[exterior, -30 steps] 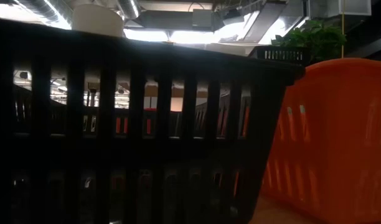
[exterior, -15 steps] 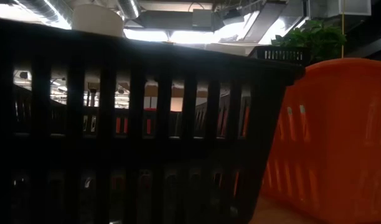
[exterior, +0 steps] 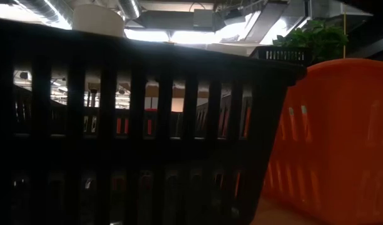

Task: Stack baskets on shelf by color
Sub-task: Put the left orange bin on top of the other orange bin on the shelf

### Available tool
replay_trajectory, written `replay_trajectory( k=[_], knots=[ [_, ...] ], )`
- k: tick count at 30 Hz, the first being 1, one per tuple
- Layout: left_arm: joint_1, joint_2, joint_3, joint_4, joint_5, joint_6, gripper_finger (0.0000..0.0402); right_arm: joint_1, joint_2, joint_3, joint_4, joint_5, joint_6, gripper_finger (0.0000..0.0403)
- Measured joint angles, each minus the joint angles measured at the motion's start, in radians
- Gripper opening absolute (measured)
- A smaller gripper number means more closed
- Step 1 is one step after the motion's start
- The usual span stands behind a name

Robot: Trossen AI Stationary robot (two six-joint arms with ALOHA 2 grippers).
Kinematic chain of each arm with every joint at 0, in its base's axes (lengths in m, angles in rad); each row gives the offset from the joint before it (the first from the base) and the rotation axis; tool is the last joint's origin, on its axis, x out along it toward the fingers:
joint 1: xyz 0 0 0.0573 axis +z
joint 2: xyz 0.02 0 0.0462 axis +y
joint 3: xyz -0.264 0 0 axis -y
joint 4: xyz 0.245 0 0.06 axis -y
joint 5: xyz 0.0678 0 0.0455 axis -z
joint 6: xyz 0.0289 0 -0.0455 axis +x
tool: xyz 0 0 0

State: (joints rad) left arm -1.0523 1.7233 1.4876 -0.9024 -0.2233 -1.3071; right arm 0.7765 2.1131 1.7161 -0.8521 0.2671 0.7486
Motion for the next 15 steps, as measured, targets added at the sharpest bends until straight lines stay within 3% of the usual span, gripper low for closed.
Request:
replay_trajectory(
  k=[11,15],
  knots=[
    [0.000,0.000,0.000,-0.001,-0.055,0.001,0.0069,-0.002,0.071,0.000,-0.005,-0.008,0.034,0.0145],
    [0.000,0.000,0.000,-0.001,-0.056,0.000,0.0069,-0.002,0.071,0.000,-0.005,-0.016,0.112,0.0101]
  ],
)
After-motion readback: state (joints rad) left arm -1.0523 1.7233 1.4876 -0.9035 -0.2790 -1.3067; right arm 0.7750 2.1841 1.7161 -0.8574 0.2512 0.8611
